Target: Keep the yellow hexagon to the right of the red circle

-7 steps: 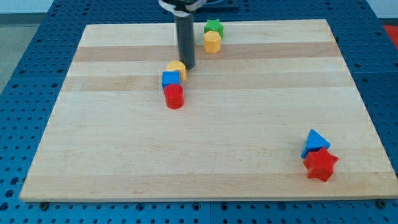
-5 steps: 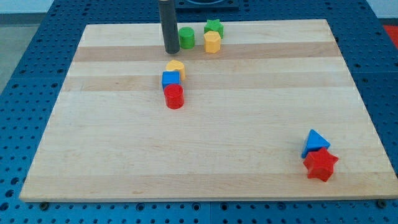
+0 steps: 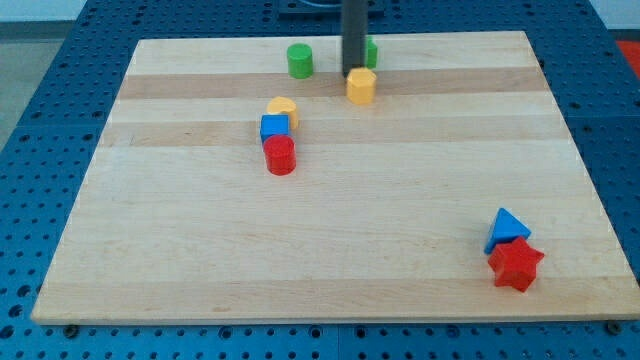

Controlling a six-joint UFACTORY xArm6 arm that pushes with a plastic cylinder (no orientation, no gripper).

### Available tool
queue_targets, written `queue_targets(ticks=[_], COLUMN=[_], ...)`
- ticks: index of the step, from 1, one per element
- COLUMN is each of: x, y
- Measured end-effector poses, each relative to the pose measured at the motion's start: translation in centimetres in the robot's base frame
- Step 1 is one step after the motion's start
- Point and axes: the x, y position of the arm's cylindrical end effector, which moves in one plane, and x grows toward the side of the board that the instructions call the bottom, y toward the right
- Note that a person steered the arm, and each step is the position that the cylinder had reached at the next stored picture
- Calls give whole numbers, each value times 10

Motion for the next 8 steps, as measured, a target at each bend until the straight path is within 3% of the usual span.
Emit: queue_targets(ticks=[1,3,6,7,8], x=[30,3,52,29,49], y=[34,53,19,20,15])
